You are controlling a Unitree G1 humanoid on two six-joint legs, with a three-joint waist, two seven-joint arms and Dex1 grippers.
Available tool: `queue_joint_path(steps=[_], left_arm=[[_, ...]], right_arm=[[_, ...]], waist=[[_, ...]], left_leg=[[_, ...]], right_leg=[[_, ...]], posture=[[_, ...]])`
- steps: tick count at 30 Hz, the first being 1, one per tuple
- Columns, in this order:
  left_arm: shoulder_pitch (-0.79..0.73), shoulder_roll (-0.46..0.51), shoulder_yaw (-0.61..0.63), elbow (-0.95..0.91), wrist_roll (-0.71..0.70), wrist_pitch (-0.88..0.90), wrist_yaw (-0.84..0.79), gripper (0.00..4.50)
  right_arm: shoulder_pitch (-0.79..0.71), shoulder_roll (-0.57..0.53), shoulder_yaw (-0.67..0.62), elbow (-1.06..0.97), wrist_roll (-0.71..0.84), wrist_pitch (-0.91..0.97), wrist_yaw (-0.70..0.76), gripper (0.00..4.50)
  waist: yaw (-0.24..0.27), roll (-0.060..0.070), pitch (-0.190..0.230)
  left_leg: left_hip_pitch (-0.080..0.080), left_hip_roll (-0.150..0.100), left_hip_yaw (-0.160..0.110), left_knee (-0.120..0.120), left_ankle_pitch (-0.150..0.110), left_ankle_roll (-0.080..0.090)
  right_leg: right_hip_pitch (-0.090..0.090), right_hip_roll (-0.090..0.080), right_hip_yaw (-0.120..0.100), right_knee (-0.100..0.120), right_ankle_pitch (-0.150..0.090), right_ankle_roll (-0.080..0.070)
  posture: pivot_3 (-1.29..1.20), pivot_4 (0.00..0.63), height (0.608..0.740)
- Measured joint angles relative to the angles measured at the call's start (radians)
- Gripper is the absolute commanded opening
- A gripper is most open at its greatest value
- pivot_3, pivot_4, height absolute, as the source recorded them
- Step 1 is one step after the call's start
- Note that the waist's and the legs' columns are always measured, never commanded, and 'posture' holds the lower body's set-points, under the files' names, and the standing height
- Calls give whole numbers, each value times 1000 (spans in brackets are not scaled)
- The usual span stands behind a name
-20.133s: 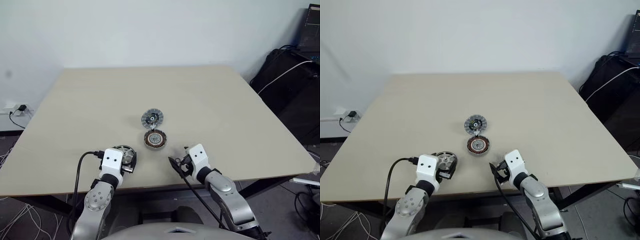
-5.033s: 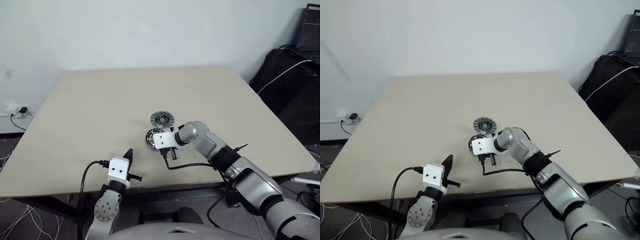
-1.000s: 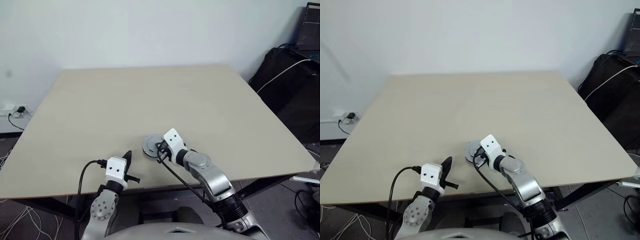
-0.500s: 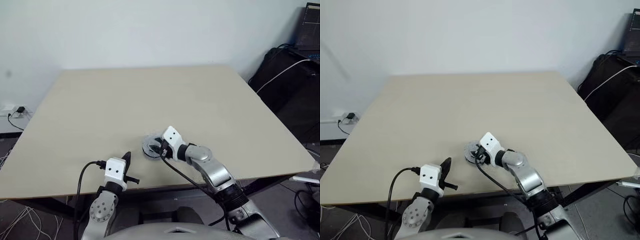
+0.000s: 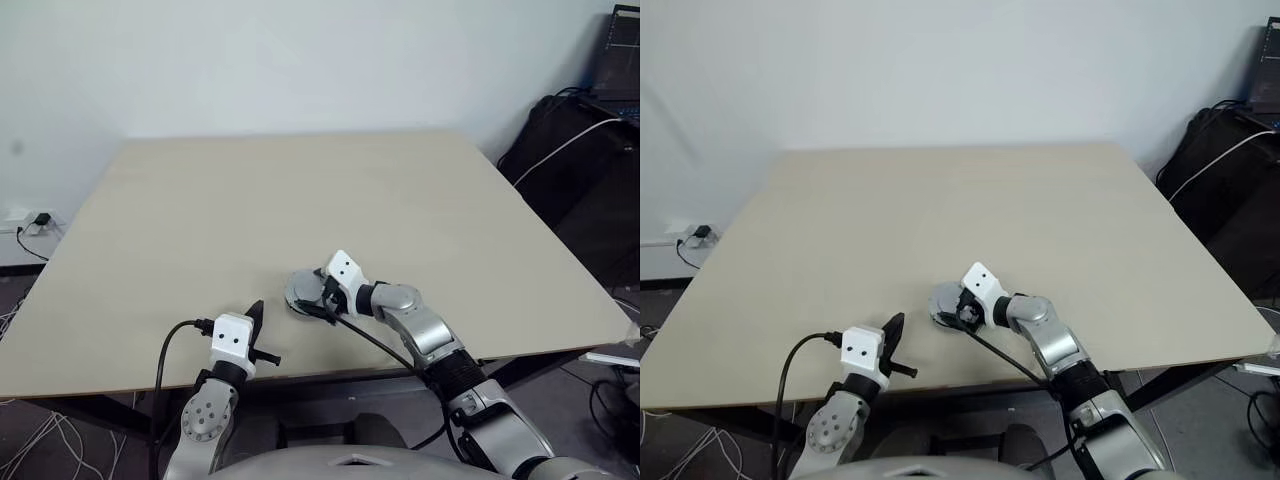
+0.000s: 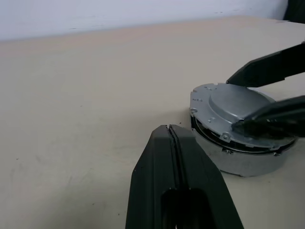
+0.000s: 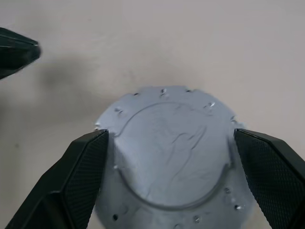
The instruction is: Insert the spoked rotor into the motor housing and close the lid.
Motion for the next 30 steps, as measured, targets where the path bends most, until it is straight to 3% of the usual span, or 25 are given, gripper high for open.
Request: queue_joint_path(steps=[3, 5, 17, 30], left_arm=[[2, 0, 0, 0, 0, 0, 1, 0], [3, 1, 0, 0, 0, 0, 2, 0], [9, 1, -2, 0, 0, 2, 1, 0], [-1, 1, -9, 0, -1, 8, -7, 0]], right_arm=[[0, 9, -7, 6, 4, 18, 5, 3877], [4, 12, -7, 4, 7, 23, 6, 3244], [120, 5, -46, -183, 45, 155, -29, 3213], [108, 35, -47, -171, 18, 166, -128, 3213]], waist=[[0, 0, 0], [0, 1, 0], [4, 1, -1], [4, 1, -1]], left_leg=[[0, 0, 0, 0, 0, 0], [0, 0, 0, 0, -1, -2], [0, -1, 0, 0, -2, -3], [0, -1, 0, 0, 0, 0]], right_leg=[[0, 0, 0, 0, 0, 0], [0, -1, 0, 0, 0, 0], [0, -3, -1, 0, 0, 0], [0, 0, 0, 0, 0, 0]], posture=[[0, 0, 740], [0, 0, 740], [0, 0, 740], [0, 0, 740]])
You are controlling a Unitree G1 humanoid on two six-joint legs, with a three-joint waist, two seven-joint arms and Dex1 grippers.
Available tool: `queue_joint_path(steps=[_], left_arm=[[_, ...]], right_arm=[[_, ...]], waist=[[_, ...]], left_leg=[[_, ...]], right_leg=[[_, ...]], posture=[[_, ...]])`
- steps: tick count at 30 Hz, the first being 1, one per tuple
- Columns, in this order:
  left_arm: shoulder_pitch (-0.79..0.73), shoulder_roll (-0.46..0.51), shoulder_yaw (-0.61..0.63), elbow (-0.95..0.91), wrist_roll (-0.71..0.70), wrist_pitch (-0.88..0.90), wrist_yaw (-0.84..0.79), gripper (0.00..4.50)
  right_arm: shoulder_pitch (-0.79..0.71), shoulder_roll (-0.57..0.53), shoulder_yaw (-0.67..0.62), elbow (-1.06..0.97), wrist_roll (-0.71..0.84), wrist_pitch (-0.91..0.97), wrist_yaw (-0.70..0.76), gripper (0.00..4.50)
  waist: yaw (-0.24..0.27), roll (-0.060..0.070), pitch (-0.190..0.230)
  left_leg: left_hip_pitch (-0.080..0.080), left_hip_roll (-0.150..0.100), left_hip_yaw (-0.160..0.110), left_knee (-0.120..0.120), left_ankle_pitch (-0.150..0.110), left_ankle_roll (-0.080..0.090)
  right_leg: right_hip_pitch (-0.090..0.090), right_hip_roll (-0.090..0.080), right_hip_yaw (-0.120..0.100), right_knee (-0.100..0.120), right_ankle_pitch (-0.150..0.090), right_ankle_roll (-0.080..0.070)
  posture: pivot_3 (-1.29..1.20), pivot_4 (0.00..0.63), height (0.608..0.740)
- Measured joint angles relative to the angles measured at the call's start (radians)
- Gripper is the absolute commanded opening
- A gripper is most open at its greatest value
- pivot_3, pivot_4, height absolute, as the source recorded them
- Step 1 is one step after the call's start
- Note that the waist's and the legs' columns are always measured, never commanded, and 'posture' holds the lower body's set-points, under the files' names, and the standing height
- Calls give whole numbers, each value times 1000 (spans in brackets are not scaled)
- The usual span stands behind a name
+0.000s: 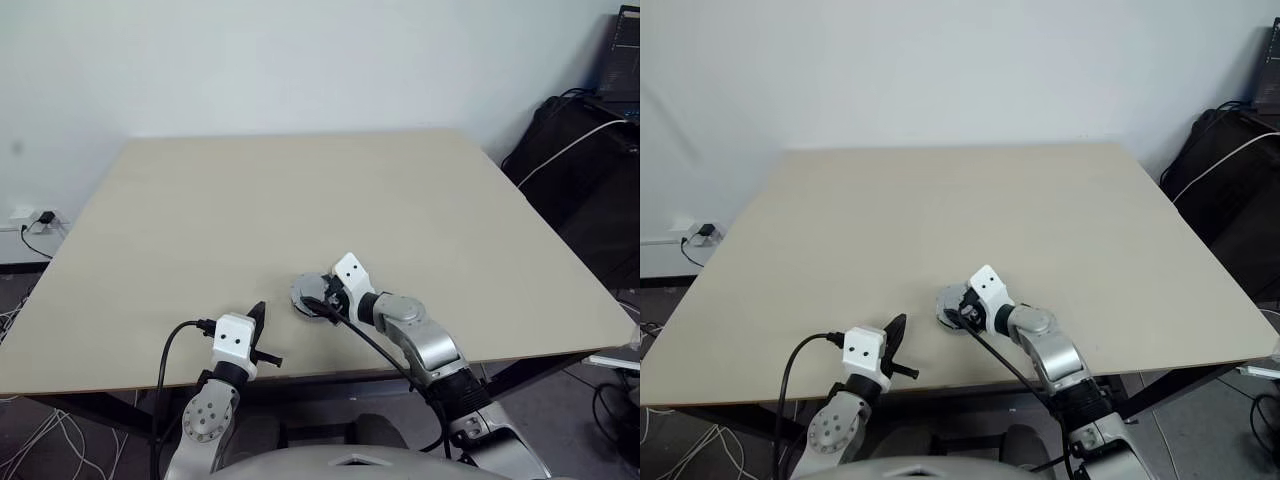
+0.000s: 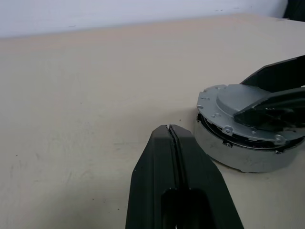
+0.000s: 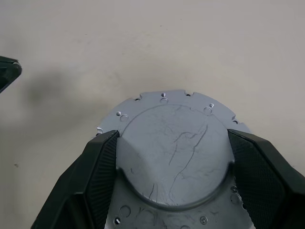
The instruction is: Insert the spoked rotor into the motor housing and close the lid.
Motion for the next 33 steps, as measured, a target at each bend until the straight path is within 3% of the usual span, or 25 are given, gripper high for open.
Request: queue_joint_path(steps=[33], left_arm=[[-1, -3, -1, 0, 0, 10, 1, 0]], right_arm=[[-79, -33, 65, 24, -60, 77, 36, 3213]], waist=[[-2, 2, -4]], left_leg=[[2, 0, 0, 1, -1, -2]], right_leg=[[2, 0, 0, 1, -1, 2]], posture=[[0, 0, 740]])
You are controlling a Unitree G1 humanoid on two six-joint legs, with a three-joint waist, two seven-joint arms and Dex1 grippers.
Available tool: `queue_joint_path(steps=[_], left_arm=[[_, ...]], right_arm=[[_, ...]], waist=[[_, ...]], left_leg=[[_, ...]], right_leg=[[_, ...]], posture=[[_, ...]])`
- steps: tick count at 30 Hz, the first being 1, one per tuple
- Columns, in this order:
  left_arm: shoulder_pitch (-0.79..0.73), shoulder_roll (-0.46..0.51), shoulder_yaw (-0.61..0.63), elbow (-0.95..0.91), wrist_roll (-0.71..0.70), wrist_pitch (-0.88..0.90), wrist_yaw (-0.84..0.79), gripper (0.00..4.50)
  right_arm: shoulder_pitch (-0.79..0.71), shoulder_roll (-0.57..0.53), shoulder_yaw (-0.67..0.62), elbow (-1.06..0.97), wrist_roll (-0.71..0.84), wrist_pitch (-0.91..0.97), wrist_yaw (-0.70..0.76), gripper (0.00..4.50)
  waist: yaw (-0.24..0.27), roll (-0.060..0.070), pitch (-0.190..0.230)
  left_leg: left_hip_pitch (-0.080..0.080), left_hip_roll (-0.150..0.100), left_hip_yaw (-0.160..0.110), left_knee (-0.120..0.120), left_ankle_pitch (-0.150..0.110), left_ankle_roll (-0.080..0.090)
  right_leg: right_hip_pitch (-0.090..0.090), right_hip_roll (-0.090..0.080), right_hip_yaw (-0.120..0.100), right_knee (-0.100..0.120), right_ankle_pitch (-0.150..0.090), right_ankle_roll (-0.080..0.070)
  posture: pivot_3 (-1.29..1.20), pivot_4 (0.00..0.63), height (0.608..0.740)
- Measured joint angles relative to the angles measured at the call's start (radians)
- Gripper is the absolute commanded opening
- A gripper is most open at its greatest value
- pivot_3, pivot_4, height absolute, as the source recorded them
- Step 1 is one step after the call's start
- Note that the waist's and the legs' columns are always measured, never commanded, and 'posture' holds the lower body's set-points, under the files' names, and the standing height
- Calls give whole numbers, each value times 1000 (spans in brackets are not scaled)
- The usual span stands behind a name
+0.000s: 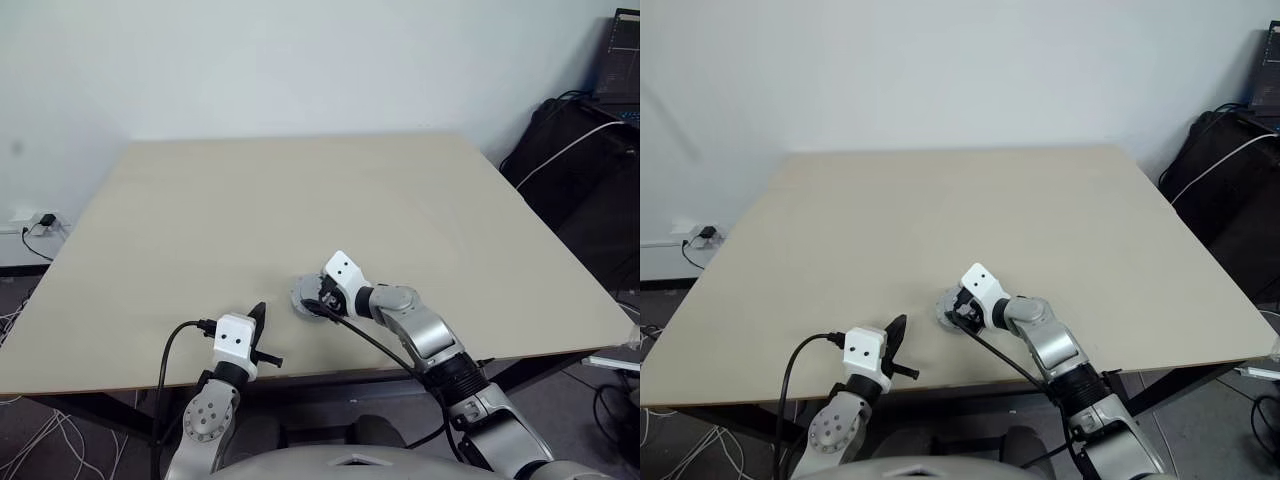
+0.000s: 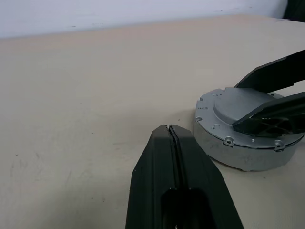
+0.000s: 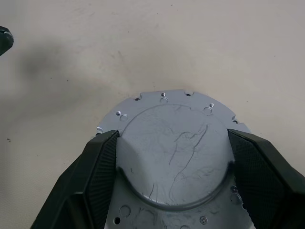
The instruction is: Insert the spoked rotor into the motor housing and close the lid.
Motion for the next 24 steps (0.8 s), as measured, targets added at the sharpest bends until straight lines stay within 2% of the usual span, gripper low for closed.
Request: queue_joint_path(steps=[13, 19, 24], left_arm=[[-38, -24, 22, 2, -2, 7, 44, 0], [-178, -134, 133, 2, -58, 43, 158, 0], [-246, -135, 202, 2, -109, 73, 205, 0]], right_arm=[[3, -4, 19, -8, -4, 9, -26, 3213], [7, -13, 28, 2, -13, -27, -30, 3213], [12, -1, 15, 10, -6, -22, -36, 3213]], waist=[[2, 3, -4], [10, 1, -6], [10, -1, -7]], left_leg=[[1, 0, 0, 1, 0, 0], [2, 0, 0, 1, 1, 1], [7, 0, 0, 1, 0, 0]], right_leg=[[2, -1, 0, 0, 0, 3], [3, 1, 0, 0, 1, 4], [9, 1, 0, -2, 0, 4]], posture=[[0, 0, 740], [0, 0, 740], [0, 0, 740]])
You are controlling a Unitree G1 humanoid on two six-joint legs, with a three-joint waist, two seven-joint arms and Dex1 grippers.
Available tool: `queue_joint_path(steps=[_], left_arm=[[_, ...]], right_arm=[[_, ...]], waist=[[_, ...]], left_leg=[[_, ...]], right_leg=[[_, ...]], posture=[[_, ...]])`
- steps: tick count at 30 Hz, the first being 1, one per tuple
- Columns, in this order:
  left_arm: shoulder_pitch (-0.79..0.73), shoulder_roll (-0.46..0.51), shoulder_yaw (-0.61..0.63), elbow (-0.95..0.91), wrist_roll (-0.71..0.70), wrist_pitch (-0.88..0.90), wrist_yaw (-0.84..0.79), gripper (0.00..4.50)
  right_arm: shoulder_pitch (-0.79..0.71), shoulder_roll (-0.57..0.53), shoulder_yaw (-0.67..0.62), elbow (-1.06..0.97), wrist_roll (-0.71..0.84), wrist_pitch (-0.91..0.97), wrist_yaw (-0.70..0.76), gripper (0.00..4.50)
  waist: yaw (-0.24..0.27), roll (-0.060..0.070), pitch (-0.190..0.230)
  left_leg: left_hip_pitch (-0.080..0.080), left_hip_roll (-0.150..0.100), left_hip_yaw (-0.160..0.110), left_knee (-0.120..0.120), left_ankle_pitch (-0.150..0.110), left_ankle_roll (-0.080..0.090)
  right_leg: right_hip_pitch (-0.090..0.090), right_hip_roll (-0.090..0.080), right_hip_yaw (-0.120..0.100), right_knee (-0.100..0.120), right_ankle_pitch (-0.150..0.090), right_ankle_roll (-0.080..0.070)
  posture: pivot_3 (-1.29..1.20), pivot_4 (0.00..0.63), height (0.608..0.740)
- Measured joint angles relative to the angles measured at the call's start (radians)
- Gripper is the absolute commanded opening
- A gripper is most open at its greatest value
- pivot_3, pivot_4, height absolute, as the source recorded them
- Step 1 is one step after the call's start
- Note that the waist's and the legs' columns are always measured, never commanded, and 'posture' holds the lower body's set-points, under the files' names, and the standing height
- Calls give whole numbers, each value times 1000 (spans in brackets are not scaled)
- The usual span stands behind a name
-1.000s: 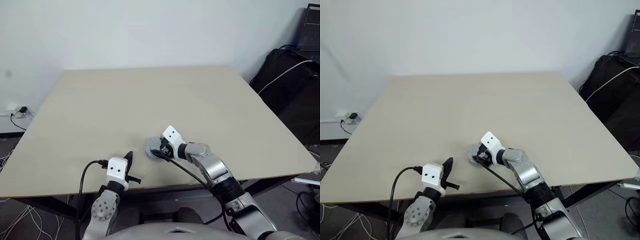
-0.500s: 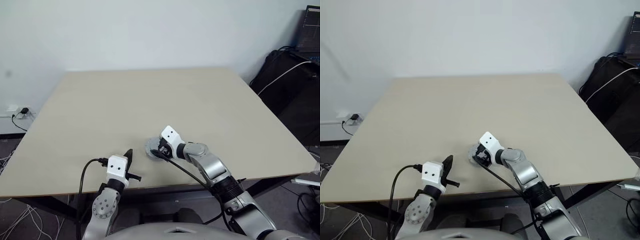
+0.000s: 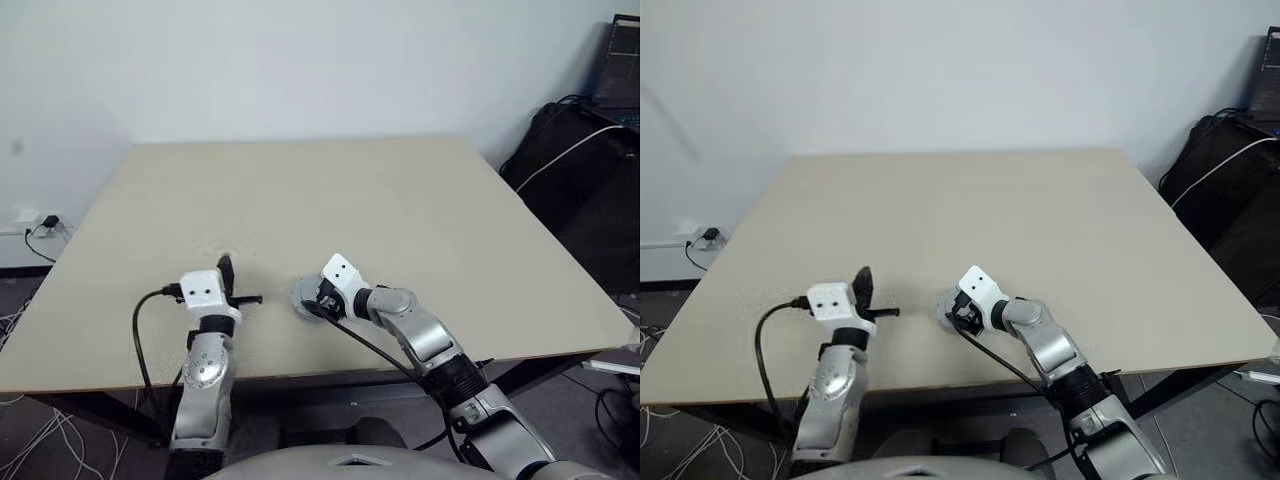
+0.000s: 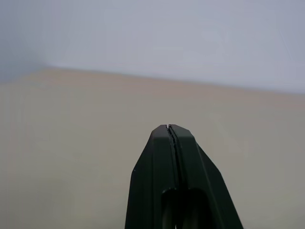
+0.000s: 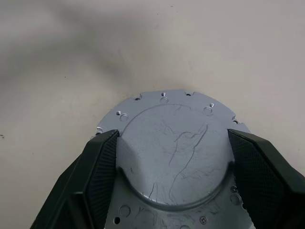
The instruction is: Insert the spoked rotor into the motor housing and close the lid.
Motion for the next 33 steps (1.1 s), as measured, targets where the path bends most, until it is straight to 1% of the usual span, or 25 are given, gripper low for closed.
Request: queue_joint_path(steps=[3, 7, 9, 14, 18, 20, 23, 27, 33], left_arm=[[-4, 2, -13, 0, -20, 6, -25, 0], [-6, 9, -35, 0, -28, 41, -62, 0], [-22, 22, -33, 4, -26, 91, -63, 0], [-168, 77, -10, 42, -25, 293, -70, 0], [-240, 144, -15, 81, -100, 436, -215, 0], [-271, 179, -19, 112, -180, 530, -344, 0], [-301, 219, -33, 135, -248, 634, -468, 0], [-358, 268, -58, 156, -283, 744, -571, 0], [-397, 288, -87, 172, -307, 850, -652, 0]], right_arm=[[2, 4, -8, 0, 5, 15, -2, 3213], [-1, 3, -4, 1, 3, 16, -2, 3213], [-3, 2, -3, 1, 4, 17, -1, 3213], [-12, 2, -1, 10, 4, 18, 2, 3213], [-18, 5, 3, 13, 4, 18, 7, 3213], [-21, 9, 5, 13, 4, 19, 8, 3213], [-21, 10, 5, 12, 4, 19, 8, 3213], [-19, 10, 5, 7, 4, 21, 6, 3213], [-9, 10, 4, -12, 4, 33, 2, 3213]], waist=[[0, -1, 1], [-1, -1, 1], [-1, -1, 1], [-2, -2, 2], [-9, -2, 2], [-14, -2, 3], [-15, -2, 5], [-15, -2, 7], [-14, -3, 7]], left_leg=[[4, 0, 0, 0, 0, -1], [4, 0, 0, -1, -1, -1], [4, 0, 0, -1, -1, -1], [5, 0, -1, -1, 0, -1], [5, 0, -1, -1, 0, -1], [5, 0, -1, -1, 0, -1], [5, 0, -1, -2, 0, -1], [5, 0, -1, -2, 0, -1], [5, 0, -2, -3, 0, -1]], right_leg=[[4, -1, 0, 0, 0, 0], [4, -1, 0, 0, -1, 0], [4, -1, 0, 0, -1, 0], [5, 0, -1, 0, 0, 0], [5, 1, 0, 0, 0, 0], [4, 1, 0, 0, -1, 0], [4, 1, 0, 0, -1, 0], [4, 1, 1, 0, -1, 0], [4, 1, 1, -1, -1, -1]], posture=[[0, 0, 740], [0, 0, 740], [0, 0, 740], [0, 0, 740], [0, 0, 740], [0, 0, 740], [0, 0, 740], [0, 0, 740], [0, 0, 740]])
